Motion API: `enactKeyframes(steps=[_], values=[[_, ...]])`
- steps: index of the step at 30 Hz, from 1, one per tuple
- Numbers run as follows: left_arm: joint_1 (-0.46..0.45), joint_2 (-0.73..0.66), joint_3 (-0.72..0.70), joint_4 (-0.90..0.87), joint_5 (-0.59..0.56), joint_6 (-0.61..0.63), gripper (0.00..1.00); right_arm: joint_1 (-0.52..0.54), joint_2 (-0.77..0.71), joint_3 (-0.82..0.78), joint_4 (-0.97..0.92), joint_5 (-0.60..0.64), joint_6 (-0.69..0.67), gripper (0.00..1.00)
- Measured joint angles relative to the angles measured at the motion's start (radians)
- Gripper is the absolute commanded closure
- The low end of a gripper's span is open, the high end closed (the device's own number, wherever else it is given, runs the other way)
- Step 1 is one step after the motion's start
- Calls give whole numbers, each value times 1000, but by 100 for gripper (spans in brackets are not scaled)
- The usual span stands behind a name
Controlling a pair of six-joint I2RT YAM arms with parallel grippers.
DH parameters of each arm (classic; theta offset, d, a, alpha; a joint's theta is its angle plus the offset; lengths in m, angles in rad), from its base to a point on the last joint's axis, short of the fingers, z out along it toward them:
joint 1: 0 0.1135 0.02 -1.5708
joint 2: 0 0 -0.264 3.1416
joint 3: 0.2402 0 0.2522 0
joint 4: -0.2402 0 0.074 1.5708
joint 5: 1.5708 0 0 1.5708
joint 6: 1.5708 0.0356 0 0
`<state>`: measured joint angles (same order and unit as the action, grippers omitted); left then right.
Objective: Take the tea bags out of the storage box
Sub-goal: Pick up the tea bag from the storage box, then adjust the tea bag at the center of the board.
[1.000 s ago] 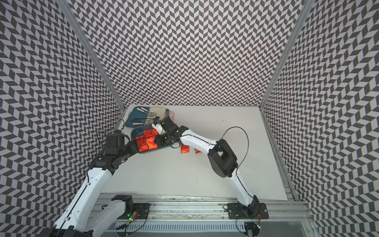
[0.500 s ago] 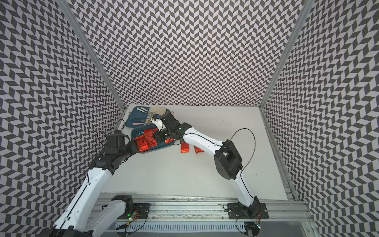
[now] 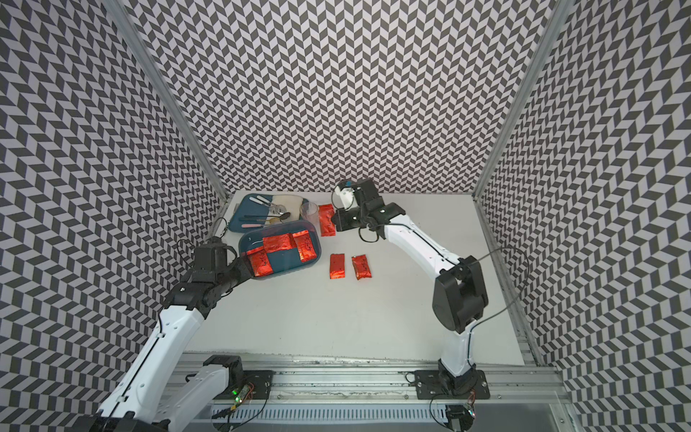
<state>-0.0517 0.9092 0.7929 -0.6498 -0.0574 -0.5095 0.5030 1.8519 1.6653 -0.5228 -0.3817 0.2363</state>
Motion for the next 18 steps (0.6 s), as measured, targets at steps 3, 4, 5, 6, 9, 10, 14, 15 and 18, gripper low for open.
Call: enactKeyframes(steps=[3,4,5,6,9,10,14,15,18], values=[[0,-1,0,3,3,0,100,-109,-26,-105,-41,1,-11,100],[0,-1,0,5,5,1,100,-143,-32,-145,-54,5,-14,100],[0,-1,0,6,9,2,100,-174,-37,-179,-68,12,-19,100],[0,-1,0,7,13,3,100,-204,-40,-211,-85,18,-26,100],[0,0,0,10,27,10,100,-266,-43,-283,-124,56,-39,100],[0,0,0,11,31,12,100,-277,-43,-296,-140,74,-46,100],[0,-1,0,14,42,18,100,-284,-42,-303,-168,85,-68,100],[0,-1,0,15,45,19,100,-283,-42,-303,-169,80,-72,100],[-4,-1,-2,19,50,19,100,-282,-33,-304,-174,72,-78,100]])
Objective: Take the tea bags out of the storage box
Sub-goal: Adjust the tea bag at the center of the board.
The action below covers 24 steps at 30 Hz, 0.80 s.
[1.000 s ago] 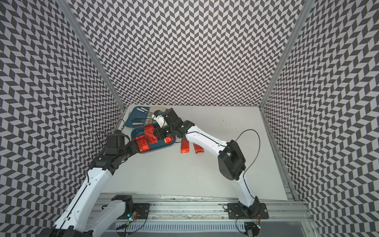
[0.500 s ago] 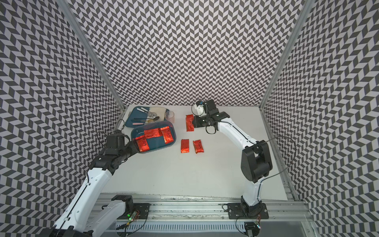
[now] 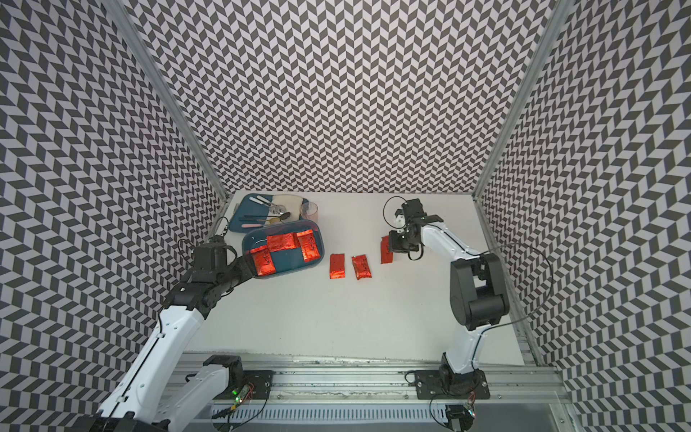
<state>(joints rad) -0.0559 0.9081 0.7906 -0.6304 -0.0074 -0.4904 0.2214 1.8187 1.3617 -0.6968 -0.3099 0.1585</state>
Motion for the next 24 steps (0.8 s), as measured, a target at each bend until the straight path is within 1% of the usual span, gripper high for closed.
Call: enactKeyframes(steps=[6,10,16,24], values=[[-10,-8,-7,2,4,0,100,10,3,-58,3,-6,1,100],[-10,-8,-7,2,6,1,100,36,8,-100,2,-14,3,100],[-10,-10,-8,2,6,2,100,78,21,-131,16,-20,8,100],[-14,-10,-8,2,6,3,100,90,21,-138,26,-20,17,100]])
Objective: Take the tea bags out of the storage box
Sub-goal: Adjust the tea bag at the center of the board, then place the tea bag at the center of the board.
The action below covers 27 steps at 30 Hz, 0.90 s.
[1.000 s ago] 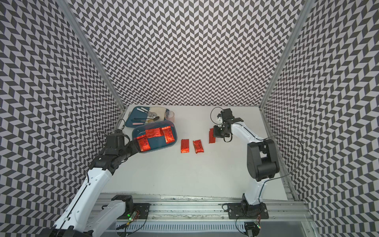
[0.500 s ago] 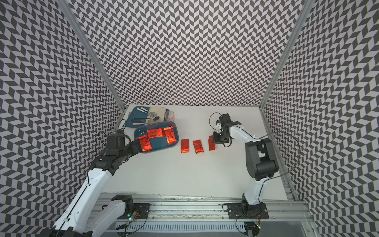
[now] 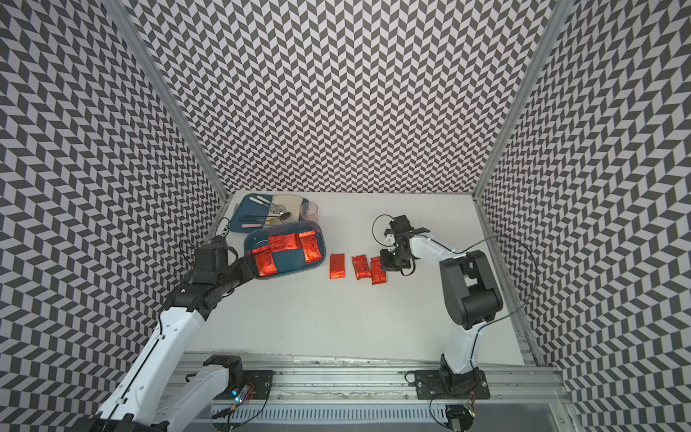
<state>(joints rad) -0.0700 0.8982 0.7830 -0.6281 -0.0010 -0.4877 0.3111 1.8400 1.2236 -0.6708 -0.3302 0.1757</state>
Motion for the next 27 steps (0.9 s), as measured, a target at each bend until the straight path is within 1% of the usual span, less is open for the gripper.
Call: enactKeyframes(steps=[7,15,27], values=[[-2,0,0,0,0,0,100,4,0,0,3,0,20,100],[-2,0,0,0,0,0,100,39,0,-11,15,3,38,100],[-8,-4,-1,0,0,0,100,34,0,-16,9,75,44,100]])
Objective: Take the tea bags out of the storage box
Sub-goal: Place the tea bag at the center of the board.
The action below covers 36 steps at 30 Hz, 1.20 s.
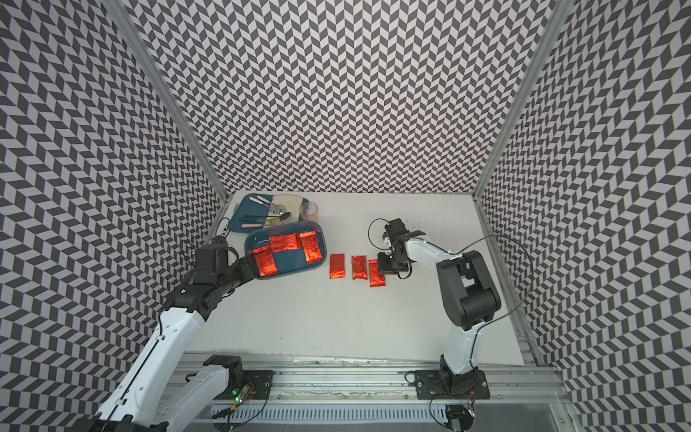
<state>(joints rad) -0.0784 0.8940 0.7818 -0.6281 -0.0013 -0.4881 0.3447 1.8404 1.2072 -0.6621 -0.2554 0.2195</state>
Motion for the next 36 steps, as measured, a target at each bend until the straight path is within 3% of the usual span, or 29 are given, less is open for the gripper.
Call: enactKeyframes(steps=[17,25,30,36], values=[[0,0,0,0,-1,0,100,-40,84,87,-10,19,-41,100],[-1,0,0,0,-1,0,100,-40,85,87,-12,27,-43,90],[-3,0,0,0,-2,0,100,-40,85,88,-19,42,-37,72],[-7,1,0,0,-3,-1,100,-40,77,105,-36,58,-30,69]])
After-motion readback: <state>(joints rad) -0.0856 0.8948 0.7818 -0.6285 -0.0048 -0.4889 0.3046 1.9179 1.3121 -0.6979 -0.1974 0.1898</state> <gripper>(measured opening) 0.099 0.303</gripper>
